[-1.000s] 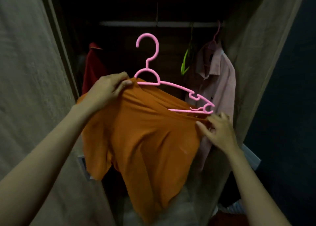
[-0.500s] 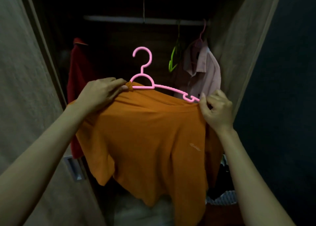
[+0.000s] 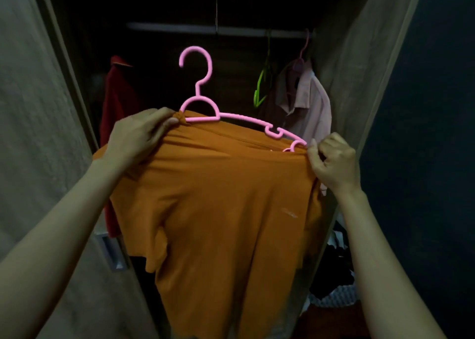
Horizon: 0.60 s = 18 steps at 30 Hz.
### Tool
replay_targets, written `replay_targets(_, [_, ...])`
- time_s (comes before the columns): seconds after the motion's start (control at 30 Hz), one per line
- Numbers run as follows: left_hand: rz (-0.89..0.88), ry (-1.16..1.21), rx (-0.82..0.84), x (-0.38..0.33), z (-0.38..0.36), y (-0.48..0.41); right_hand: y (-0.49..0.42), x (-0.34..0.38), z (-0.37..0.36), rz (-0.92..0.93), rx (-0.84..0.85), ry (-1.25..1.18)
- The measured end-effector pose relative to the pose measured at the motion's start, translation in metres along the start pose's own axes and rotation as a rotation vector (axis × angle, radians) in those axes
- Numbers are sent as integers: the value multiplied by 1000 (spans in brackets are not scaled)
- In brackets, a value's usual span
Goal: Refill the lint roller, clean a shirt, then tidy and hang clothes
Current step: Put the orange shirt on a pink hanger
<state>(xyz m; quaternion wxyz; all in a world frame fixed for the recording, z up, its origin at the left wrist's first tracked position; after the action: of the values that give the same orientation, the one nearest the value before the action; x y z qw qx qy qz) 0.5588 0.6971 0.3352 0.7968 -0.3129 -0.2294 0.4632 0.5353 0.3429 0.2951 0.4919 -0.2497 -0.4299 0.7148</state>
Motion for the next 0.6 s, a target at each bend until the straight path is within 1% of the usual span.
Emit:
replay_targets(0.1, [45, 8, 11, 7, -2, 4, 0, 2, 4, 72, -35, 212])
replay_targets(0.2, [70, 3, 0, 11, -1, 6, 0, -1, 3, 57, 6, 349])
replay_targets(0.37, [113, -14, -17, 16, -3, 10, 3, 4, -9, 104, 113, 327])
replay_targets(0.5, [12, 49, 28, 6, -2, 12, 4, -3, -16, 59, 187, 380])
replay_targets(0.6, [-52, 97, 7, -3, 7, 14, 5, -8, -17, 33, 211, 402])
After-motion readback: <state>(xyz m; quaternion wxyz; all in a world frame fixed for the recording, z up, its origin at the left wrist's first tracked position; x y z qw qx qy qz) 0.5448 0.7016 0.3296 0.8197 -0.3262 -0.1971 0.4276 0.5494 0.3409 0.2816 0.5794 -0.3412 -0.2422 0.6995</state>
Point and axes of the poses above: each hand's wrist, its own y-axis away from the middle knuckle, its own z-axis out of the back of the hand, x = y × z, the point moved 9 cm from there along -y, towards the middle knuckle, and after that the axes turned 6 degrees about x, right-handed, at the moved point
